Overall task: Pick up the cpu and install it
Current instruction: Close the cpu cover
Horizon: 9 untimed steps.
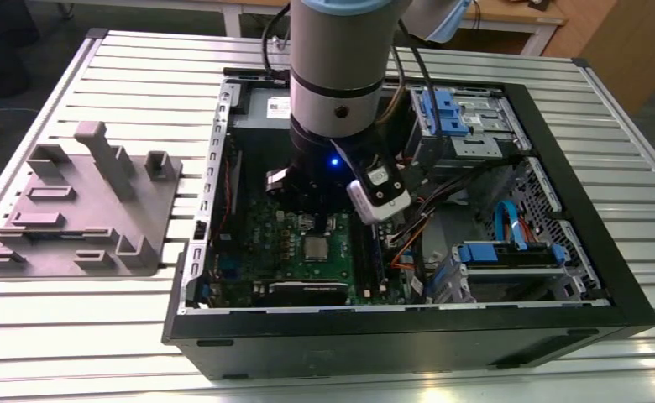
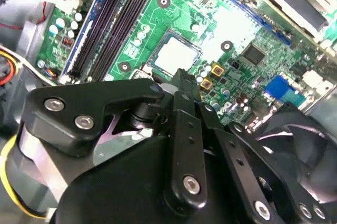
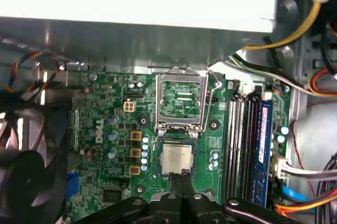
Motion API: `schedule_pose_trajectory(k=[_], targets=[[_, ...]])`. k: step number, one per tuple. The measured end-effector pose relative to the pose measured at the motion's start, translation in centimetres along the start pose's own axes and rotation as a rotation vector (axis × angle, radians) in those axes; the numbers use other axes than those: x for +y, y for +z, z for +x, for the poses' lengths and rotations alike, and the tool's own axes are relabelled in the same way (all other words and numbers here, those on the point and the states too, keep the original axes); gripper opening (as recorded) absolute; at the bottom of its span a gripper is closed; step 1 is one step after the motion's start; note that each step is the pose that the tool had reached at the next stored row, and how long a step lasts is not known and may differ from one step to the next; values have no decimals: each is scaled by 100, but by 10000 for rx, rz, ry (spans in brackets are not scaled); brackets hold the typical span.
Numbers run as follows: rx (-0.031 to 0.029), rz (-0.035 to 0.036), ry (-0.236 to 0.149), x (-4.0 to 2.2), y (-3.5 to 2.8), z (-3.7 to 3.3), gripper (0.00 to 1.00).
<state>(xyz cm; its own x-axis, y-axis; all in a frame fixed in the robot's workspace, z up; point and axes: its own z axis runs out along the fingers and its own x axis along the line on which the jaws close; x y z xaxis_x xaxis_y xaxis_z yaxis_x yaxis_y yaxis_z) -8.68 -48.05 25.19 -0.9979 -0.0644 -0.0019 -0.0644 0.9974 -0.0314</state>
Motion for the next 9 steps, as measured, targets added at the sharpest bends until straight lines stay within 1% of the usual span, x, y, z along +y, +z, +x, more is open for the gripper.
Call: schedule_pose_trajectory(k=[9], targets=[[-52, -2, -1647, 1, 22, 0, 10]])
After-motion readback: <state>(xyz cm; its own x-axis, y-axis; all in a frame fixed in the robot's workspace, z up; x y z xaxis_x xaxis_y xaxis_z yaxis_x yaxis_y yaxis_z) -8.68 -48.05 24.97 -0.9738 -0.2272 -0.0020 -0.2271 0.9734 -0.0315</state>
